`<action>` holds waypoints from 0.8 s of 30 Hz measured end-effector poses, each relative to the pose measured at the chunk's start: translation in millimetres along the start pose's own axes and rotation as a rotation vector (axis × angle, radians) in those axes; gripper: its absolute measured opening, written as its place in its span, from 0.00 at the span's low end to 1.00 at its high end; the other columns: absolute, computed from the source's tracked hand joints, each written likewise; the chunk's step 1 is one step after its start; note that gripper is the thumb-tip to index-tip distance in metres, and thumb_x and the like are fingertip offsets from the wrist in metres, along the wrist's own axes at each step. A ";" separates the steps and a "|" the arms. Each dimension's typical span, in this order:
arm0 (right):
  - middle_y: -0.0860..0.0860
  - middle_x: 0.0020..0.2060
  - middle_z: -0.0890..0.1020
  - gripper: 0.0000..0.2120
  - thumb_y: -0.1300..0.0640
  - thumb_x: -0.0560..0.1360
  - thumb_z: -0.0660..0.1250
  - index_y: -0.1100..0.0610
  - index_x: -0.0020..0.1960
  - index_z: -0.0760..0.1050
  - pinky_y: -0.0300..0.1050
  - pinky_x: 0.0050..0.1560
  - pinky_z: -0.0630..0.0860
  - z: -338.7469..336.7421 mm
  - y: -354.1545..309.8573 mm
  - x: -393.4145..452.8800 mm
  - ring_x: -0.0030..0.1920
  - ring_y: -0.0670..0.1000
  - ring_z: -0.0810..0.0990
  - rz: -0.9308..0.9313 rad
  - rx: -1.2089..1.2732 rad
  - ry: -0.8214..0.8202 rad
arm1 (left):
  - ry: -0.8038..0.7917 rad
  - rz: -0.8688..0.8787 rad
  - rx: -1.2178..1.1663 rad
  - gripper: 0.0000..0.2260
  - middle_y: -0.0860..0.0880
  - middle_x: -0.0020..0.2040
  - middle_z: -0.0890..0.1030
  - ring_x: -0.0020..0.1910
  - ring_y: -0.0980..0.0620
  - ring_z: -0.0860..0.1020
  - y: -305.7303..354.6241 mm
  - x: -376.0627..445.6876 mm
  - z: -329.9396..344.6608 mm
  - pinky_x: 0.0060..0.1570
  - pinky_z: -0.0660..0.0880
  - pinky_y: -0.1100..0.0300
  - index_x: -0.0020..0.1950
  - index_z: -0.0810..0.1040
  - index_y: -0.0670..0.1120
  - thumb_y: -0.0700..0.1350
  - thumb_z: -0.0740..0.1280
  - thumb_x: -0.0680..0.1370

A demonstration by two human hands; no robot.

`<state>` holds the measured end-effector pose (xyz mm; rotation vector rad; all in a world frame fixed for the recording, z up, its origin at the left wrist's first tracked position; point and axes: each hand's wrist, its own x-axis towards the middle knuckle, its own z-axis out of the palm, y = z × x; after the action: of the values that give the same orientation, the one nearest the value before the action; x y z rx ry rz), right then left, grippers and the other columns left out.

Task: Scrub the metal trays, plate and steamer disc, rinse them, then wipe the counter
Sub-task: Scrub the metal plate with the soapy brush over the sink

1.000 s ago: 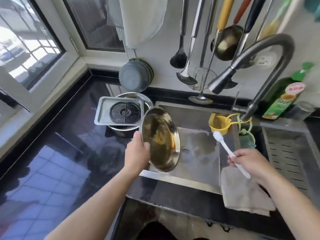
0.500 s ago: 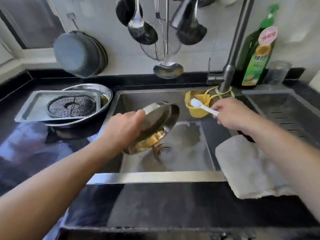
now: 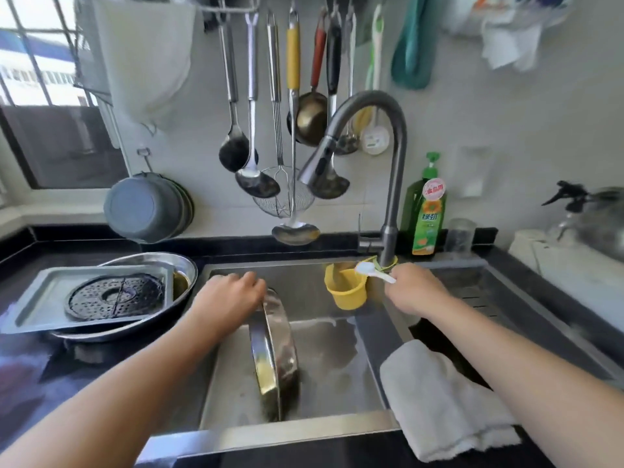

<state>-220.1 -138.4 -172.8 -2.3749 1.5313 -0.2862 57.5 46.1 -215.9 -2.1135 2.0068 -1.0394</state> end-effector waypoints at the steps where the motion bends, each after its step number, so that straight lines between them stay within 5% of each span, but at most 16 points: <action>1: 0.53 0.41 0.80 0.07 0.56 0.79 0.62 0.55 0.51 0.78 0.44 0.32 0.69 0.8 -2.5 15.2 0.39 0.54 0.79 -0.005 -0.017 0.023 | 0.014 -0.042 -0.004 0.14 0.46 0.34 0.78 0.25 0.41 0.79 -7.6 6.9 6.0 0.19 0.71 0.55 0.42 0.79 0.44 0.40 0.82 0.62; 7: 0.54 0.43 0.78 0.13 0.50 0.82 0.63 0.59 0.56 0.78 0.46 0.36 0.73 0.8 -31.0 120.6 0.42 0.56 0.79 -0.043 -0.102 0.135 | 0.201 -0.119 -0.090 0.14 0.46 0.49 0.86 0.39 0.43 0.86 -36.2 33.8 24.0 0.25 0.79 0.51 0.57 0.82 0.44 0.46 0.66 0.73; 10: 0.53 0.42 0.78 0.16 0.48 0.83 0.61 0.59 0.57 0.80 0.45 0.35 0.72 15.1 -41.8 158.0 0.42 0.56 0.79 -0.032 -0.079 0.162 | 0.170 -0.185 -0.084 0.21 0.46 0.54 0.86 0.45 0.43 0.86 -36.9 42.0 33.7 0.30 0.81 0.52 0.63 0.81 0.43 0.44 0.78 0.70; 20: 0.56 0.45 0.79 0.10 0.61 0.79 0.68 0.62 0.60 0.79 0.47 0.38 0.75 39.9 -56.6 170.0 0.43 0.57 0.77 -0.023 -0.142 0.219 | -0.010 -0.208 -0.070 0.13 0.51 0.40 0.83 0.36 0.45 0.84 -21.3 54.0 50.7 0.25 0.76 0.52 0.50 0.79 0.47 0.44 0.78 0.68; 24: 0.56 0.42 0.76 0.10 0.60 0.80 0.68 0.61 0.59 0.80 0.47 0.38 0.74 41.0 -54.1 172.9 0.41 0.56 0.75 -0.016 -0.130 0.218 | -0.018 -0.194 -0.043 0.14 0.51 0.35 0.80 0.30 0.43 0.81 -15.7 61.6 48.2 0.22 0.63 0.56 0.43 0.77 0.47 0.39 0.79 0.64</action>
<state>-89.5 -269.2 -191.1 -2.5281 1.6729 -0.4764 90.7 -26.3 -219.4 -2.3690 1.8621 -1.0055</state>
